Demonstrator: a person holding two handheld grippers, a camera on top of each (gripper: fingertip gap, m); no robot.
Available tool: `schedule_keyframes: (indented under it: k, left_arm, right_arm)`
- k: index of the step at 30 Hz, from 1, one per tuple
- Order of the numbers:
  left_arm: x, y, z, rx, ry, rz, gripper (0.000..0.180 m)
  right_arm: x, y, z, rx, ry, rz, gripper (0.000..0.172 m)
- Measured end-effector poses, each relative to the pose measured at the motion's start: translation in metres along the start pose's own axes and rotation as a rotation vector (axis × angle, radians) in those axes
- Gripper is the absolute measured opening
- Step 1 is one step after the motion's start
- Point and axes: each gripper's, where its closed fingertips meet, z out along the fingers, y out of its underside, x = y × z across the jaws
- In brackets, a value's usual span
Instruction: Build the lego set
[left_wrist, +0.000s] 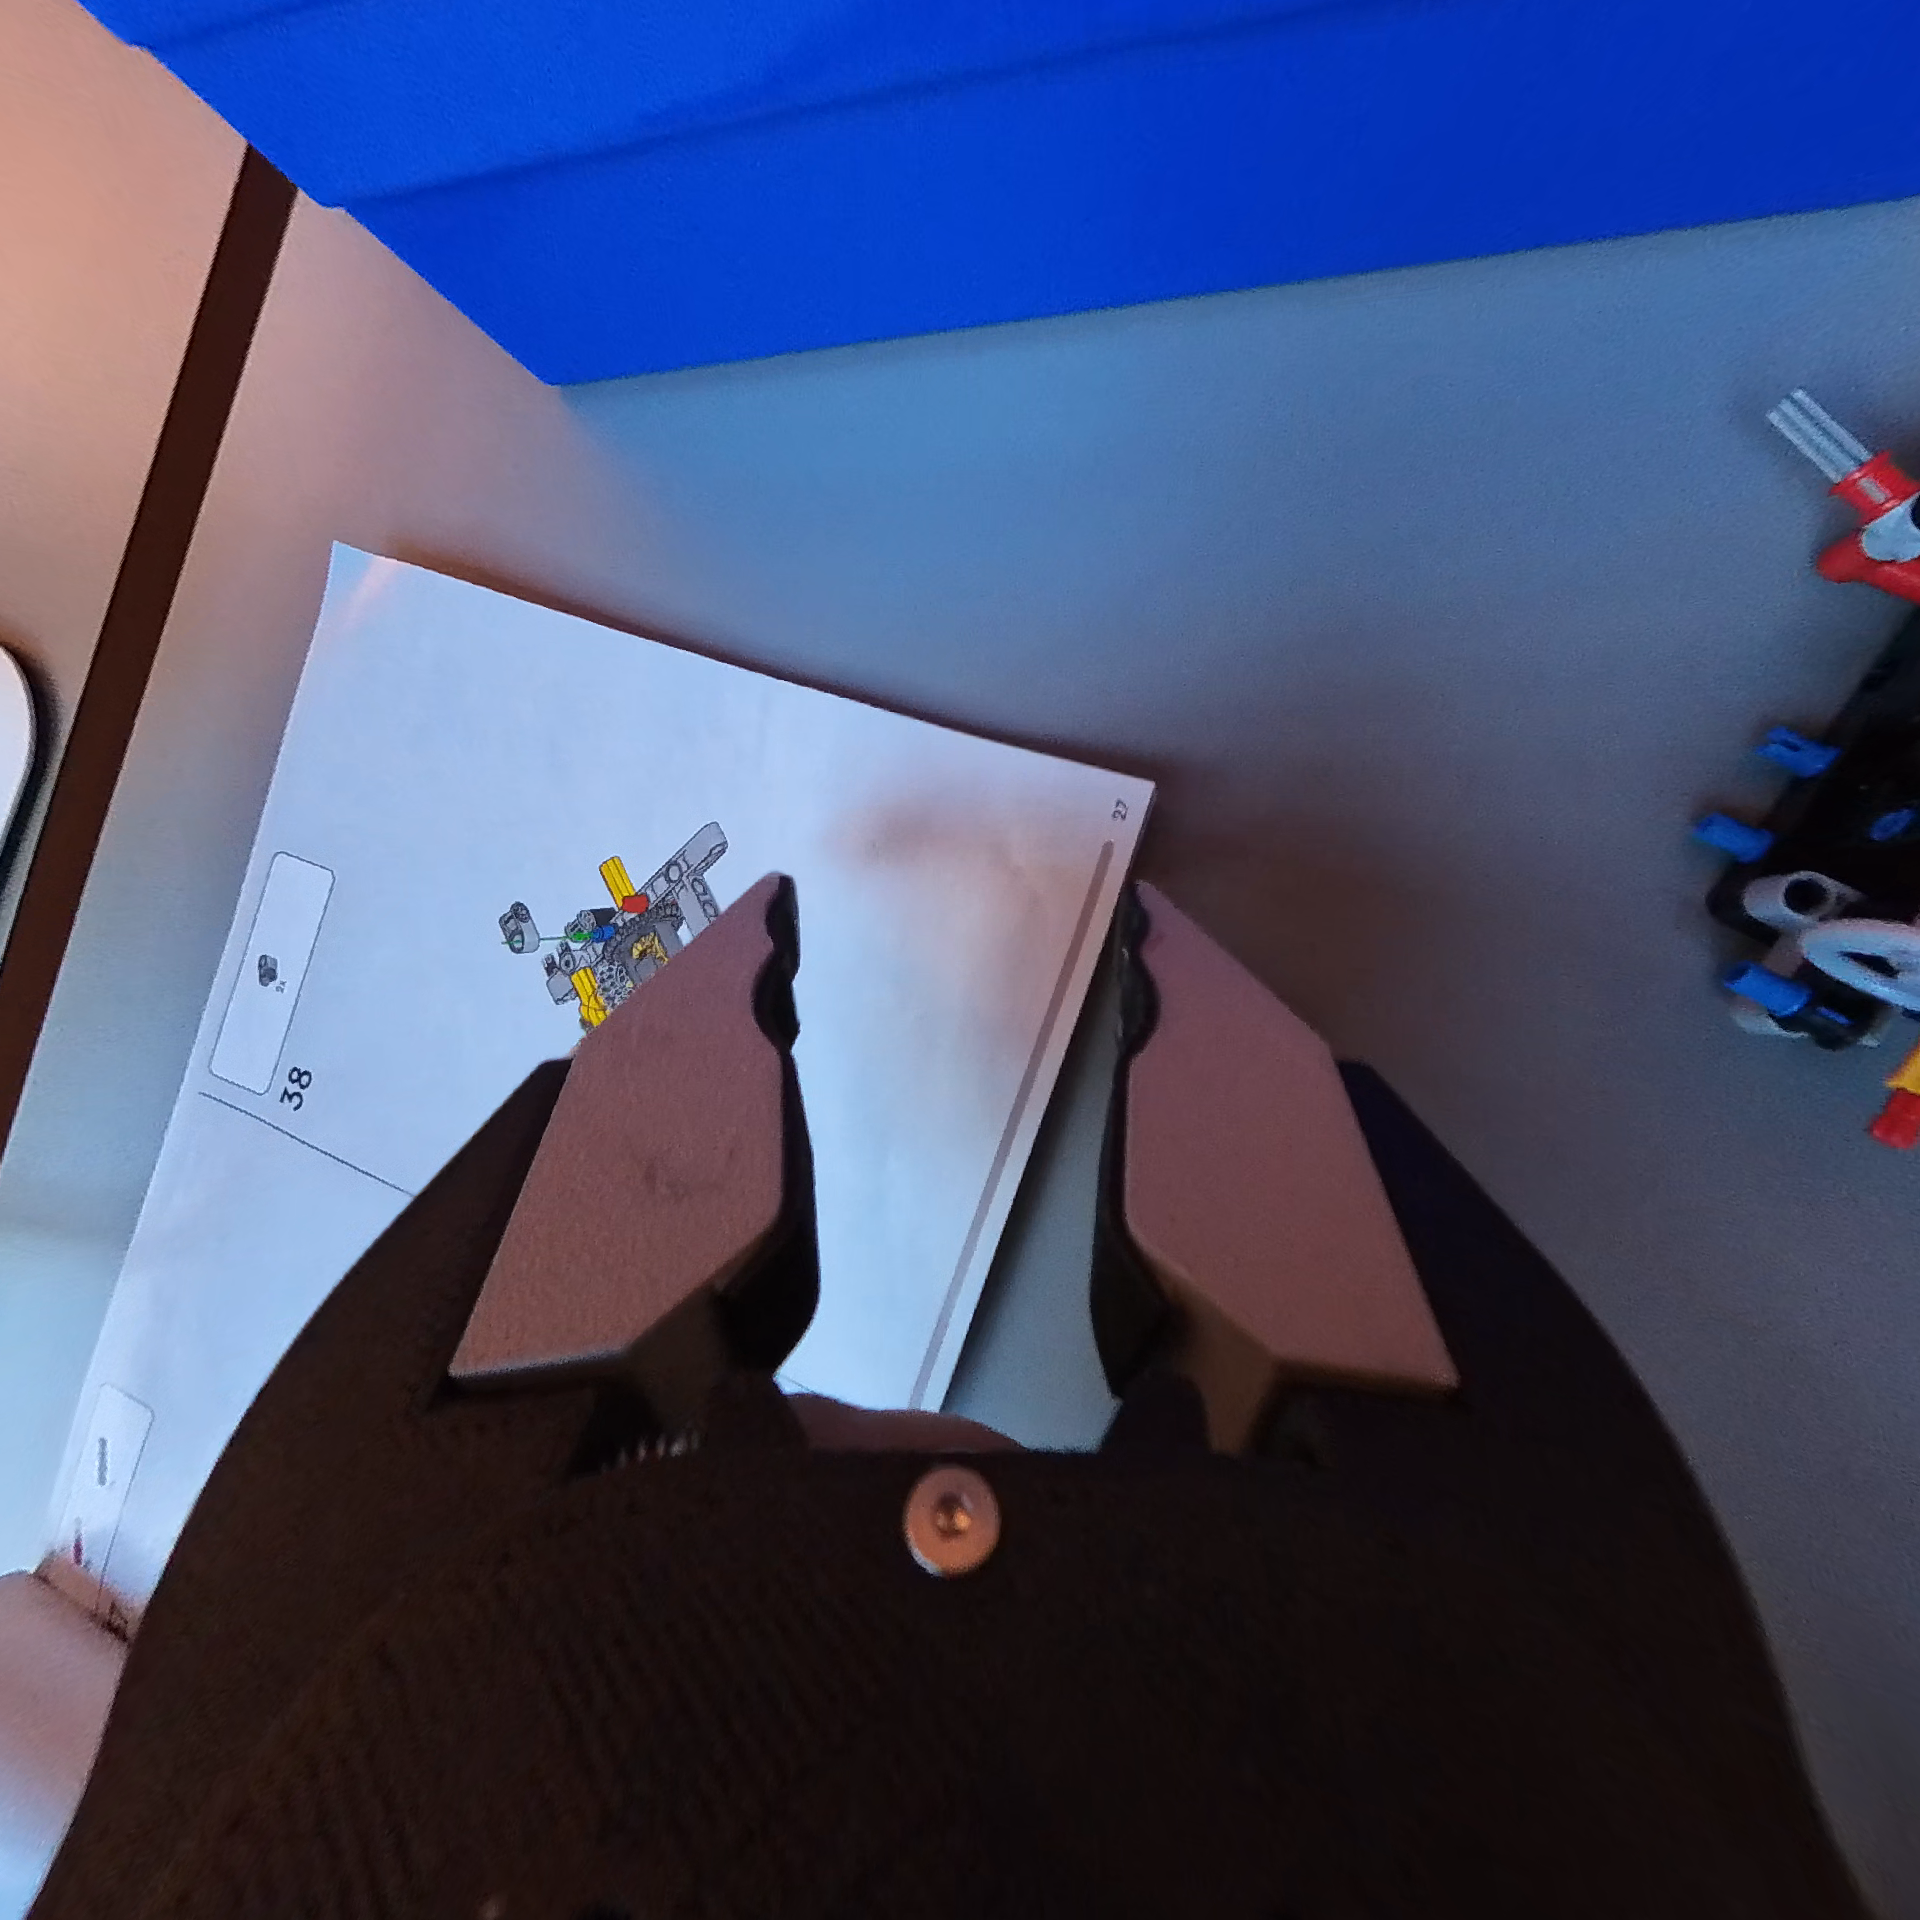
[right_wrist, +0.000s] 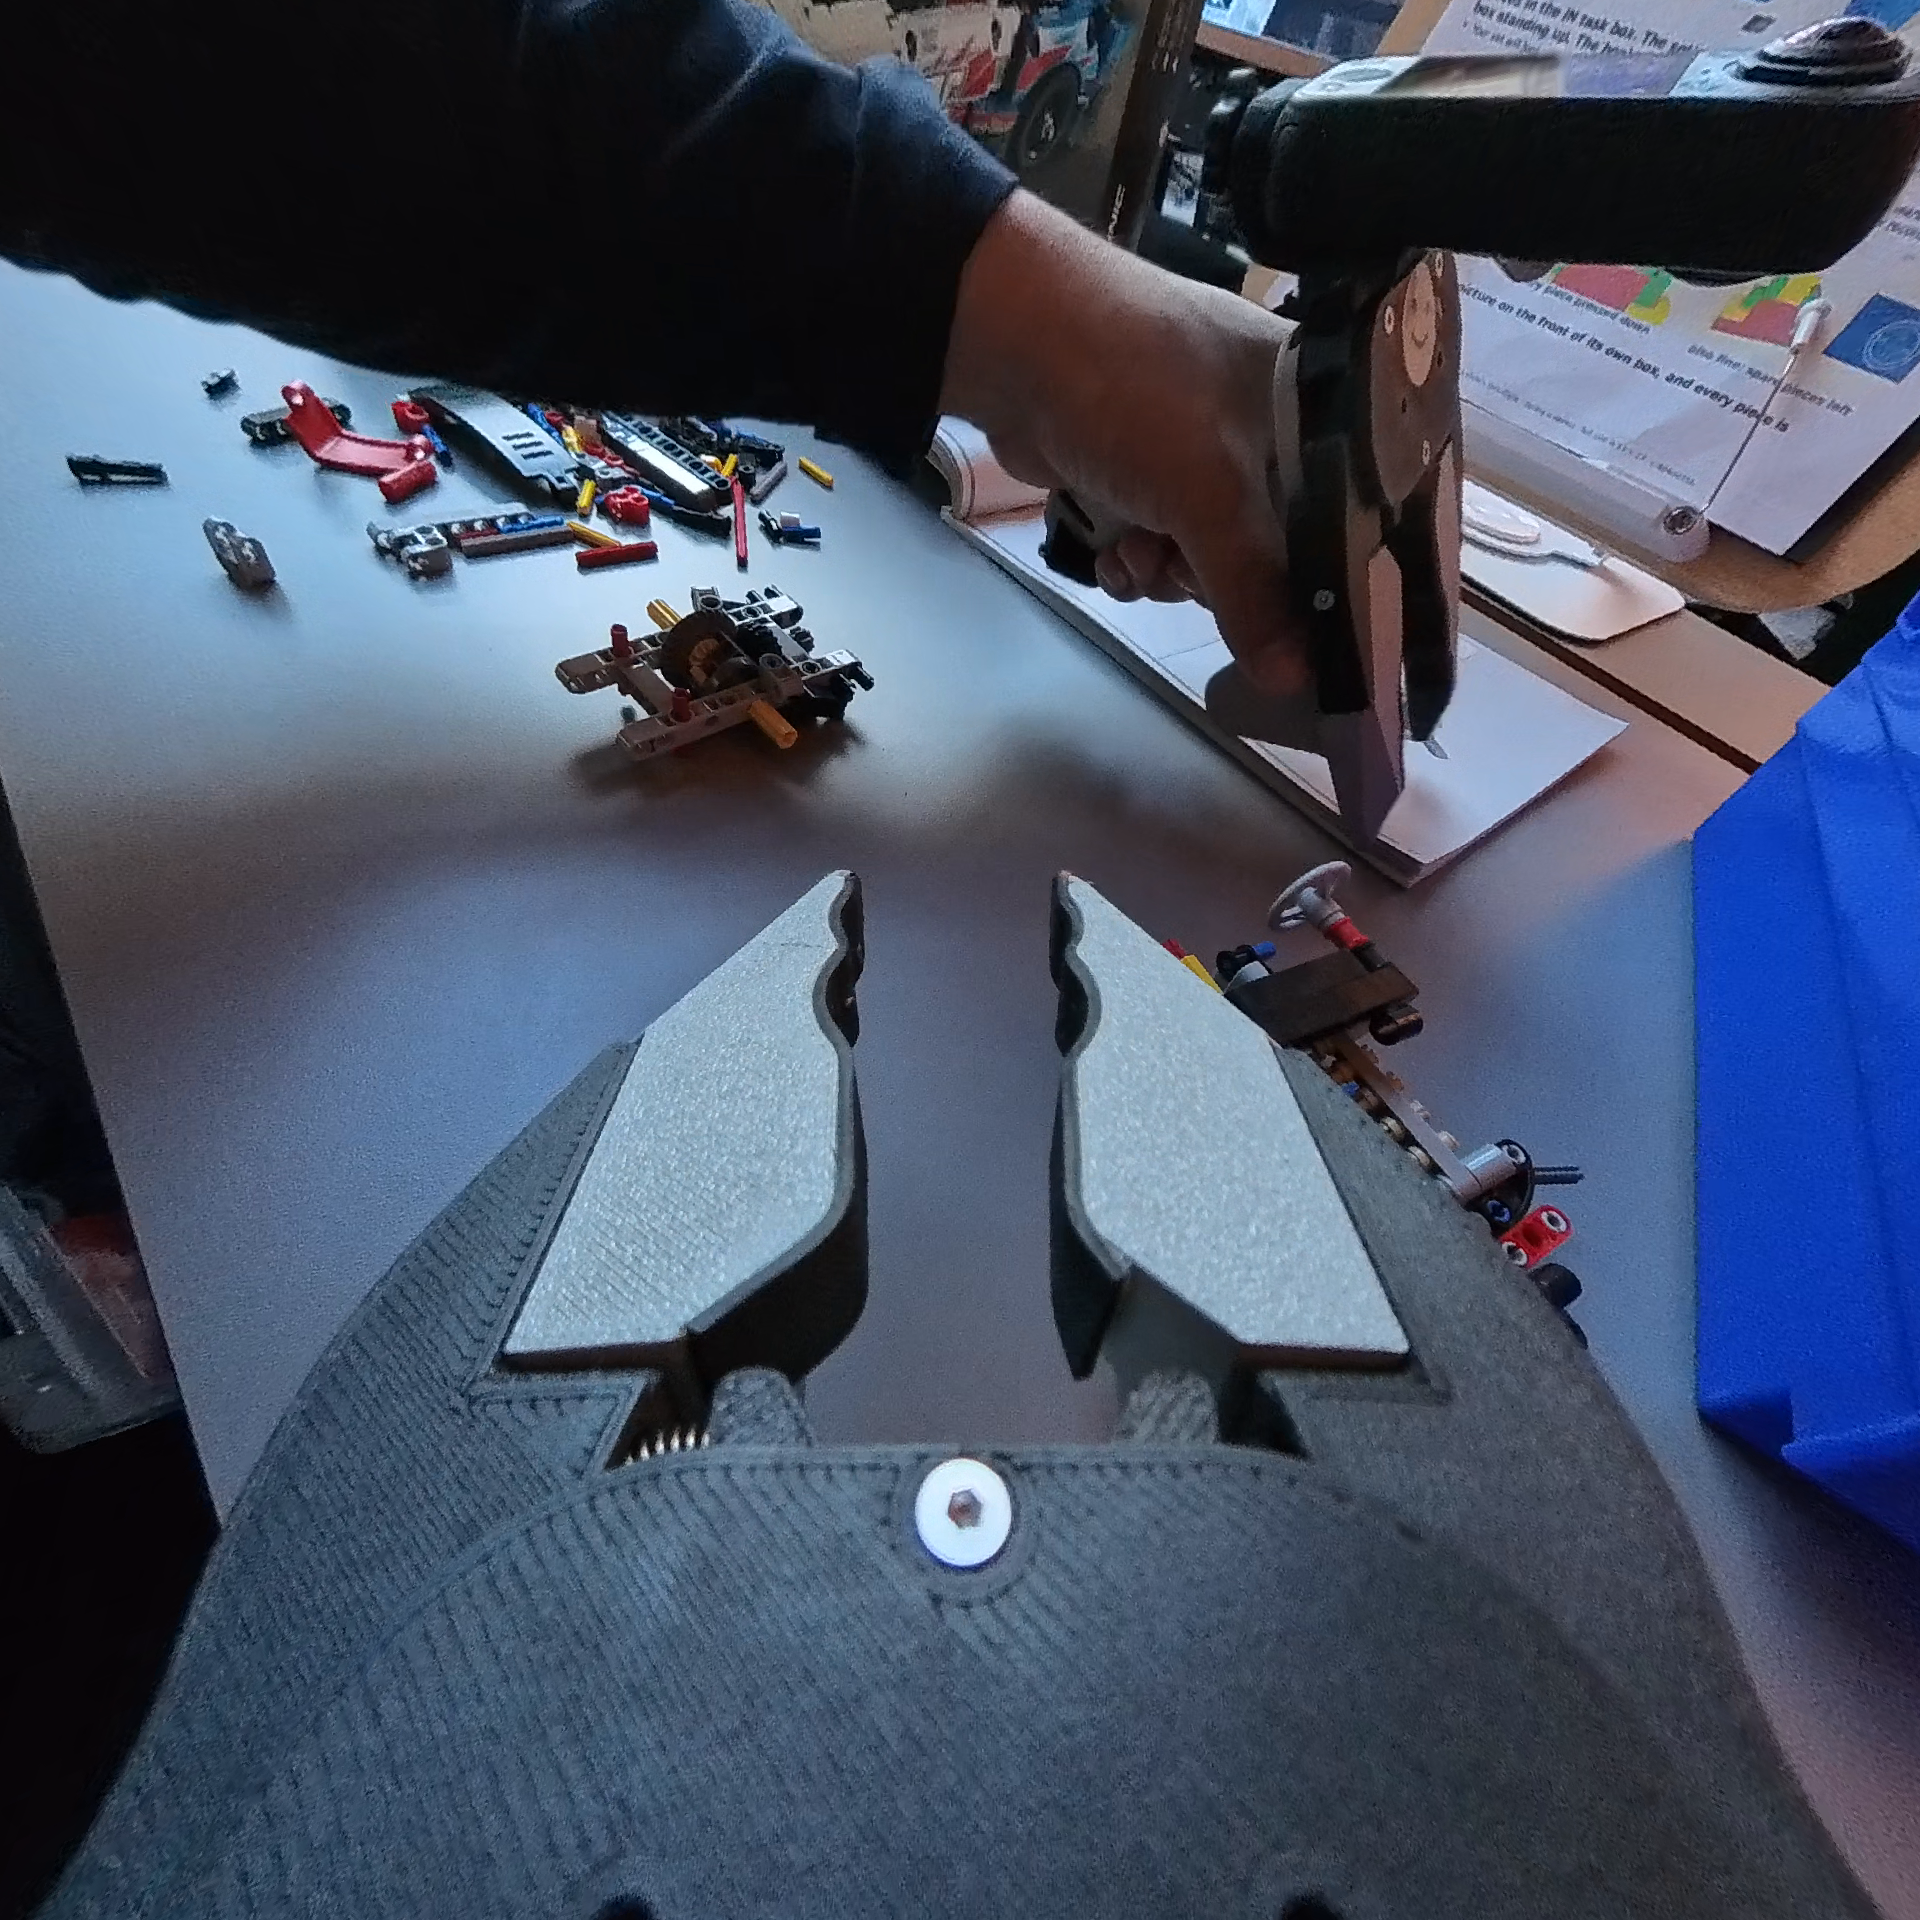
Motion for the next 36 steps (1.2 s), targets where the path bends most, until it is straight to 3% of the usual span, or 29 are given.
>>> schedule_keyframes:
  k: [22, 29, 36]
  left_arm:
    - [-0.006, 0.013, -0.003, -0.023, 0.09, -0.044, 0.063]
    - [0.009, 0.008, -0.003, 0.038, 0.132, -0.025, 0.015]
    - [-0.003, 0.014, -0.007, 0.035, 0.168, -0.127, 0.027]
  right_arm:
    - [-0.001, 0.003, 0.002, -0.021, -0.006, -0.005, 0.031]
    - [-0.002, 0.003, 0.003, -0.02, -0.007, -0.009, 0.03]
    - [-0.003, 0.003, 0.003, -0.022, -0.013, -0.009, 0.03]
